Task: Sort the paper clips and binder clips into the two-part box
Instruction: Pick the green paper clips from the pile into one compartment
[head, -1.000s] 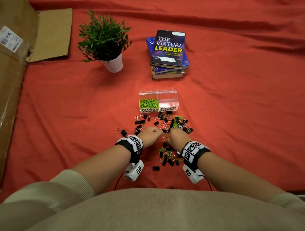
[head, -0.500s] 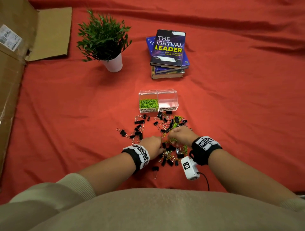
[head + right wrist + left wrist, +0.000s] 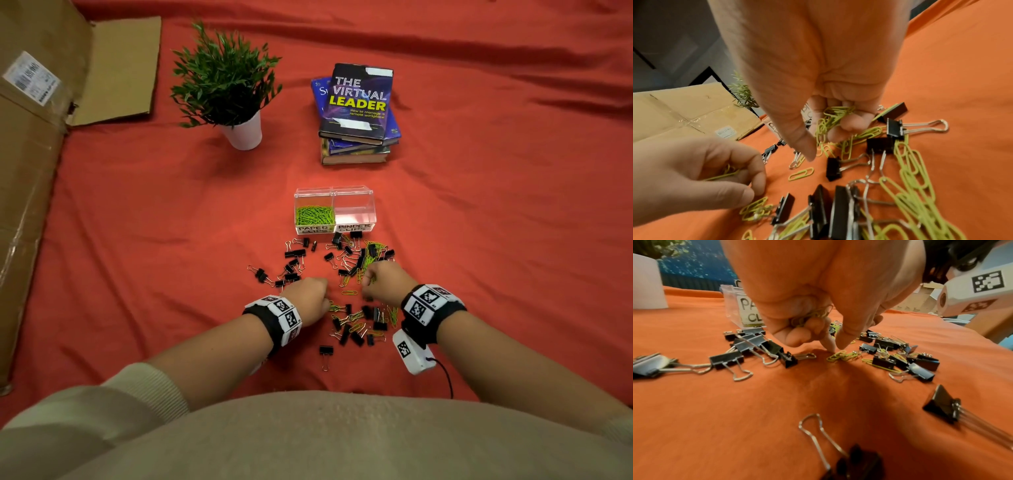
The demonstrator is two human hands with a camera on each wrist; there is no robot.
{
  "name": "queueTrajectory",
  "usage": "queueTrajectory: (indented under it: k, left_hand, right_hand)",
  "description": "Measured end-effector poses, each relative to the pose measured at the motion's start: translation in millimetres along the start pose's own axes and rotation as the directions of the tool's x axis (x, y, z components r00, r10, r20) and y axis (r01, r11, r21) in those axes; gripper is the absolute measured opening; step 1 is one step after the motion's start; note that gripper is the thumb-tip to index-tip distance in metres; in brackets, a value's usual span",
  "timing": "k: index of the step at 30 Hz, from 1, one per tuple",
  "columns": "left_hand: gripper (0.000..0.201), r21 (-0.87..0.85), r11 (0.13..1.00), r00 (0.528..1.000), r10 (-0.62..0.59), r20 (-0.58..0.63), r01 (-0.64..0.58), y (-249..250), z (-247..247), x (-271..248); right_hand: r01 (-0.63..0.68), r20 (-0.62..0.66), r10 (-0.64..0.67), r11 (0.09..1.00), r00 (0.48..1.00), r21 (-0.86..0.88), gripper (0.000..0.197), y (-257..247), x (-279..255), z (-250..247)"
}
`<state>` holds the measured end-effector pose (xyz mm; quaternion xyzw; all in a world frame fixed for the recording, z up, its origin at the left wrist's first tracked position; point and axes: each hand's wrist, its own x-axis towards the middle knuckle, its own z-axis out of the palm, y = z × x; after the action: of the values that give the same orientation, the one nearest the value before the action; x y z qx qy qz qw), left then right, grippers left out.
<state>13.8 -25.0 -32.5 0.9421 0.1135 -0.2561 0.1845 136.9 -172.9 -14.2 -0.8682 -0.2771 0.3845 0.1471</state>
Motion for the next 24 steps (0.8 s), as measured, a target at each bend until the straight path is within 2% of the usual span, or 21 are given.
queueTrajectory:
  k: [2, 5, 11, 14, 17, 19, 22, 24]
  left_hand:
    - [0.023, -0.011, 1.0, 1.0, -0.011, -0.016, 0.011, -1.7, -0.4, -1.2]
    - [0.027, 0.024, 1.0, 1.0, -0.009, -0.025, 0.01, -1.3, 1.9, -3.5]
    - [0.031, 0.086, 0.995, 0.999, 0.043, -0.003, -0.042, 5.1, 7.9, -5.6]
    - [0.028, 0.106, 0.994, 0.999, 0.035, 0.028, -0.038, 8.5, 6.8, -7.2]
    - [0.027, 0.168, 0.985, 0.998, 0.023, 0.056, -0.032, 13.5, 6.1, -8.8]
    - [0.029, 0.208, 0.977, 0.996, 0.016, 0.082, -0.033, 15.9, 6.6, -8.7]
    - [0.034, 0.264, 0.962, 0.994, 0.042, 0.104, -0.068, 14.9, 8.7, -7.3]
    - [0.036, 0.269, 0.96, 0.994, 0.05, 0.098, -0.075, 12.4, 7.8, -8.8]
  right_hand:
    - [0.037, -0.005, -0.037, 0.999, 0.999, -0.022, 0.002, -4.3, 0.7, 5.0]
    - [0.088, 0.01, -0.087, 0.988, 0.996, -0.129, 0.008, -10.8, 3.1, 16.5]
    - [0.159, 0.069, -0.146, 0.951, 0.987, -0.265, 0.005, -16.8, 1.3, 27.6]
    - [0.164, 0.103, -0.141, 0.952, 0.985, -0.259, 0.005, -18.9, -2.2, 26.4]
    - [0.087, 0.066, -0.084, 0.996, 0.994, -0.03, 0.002, -18.8, -3.3, 17.4]
    - [0.04, 0.058, -0.049, 0.988, 0.997, 0.146, 0.002, -21.2, -1.1, 4.6]
    - [-0.04, 0.08, 0.007, 0.911, 0.997, 0.41, 0.006, -33.9, 6.9, -21.2]
    - [-0.047, 0.061, 0.019, 0.857, 0.998, 0.513, 0.012, -45.5, 19.9, -39.1]
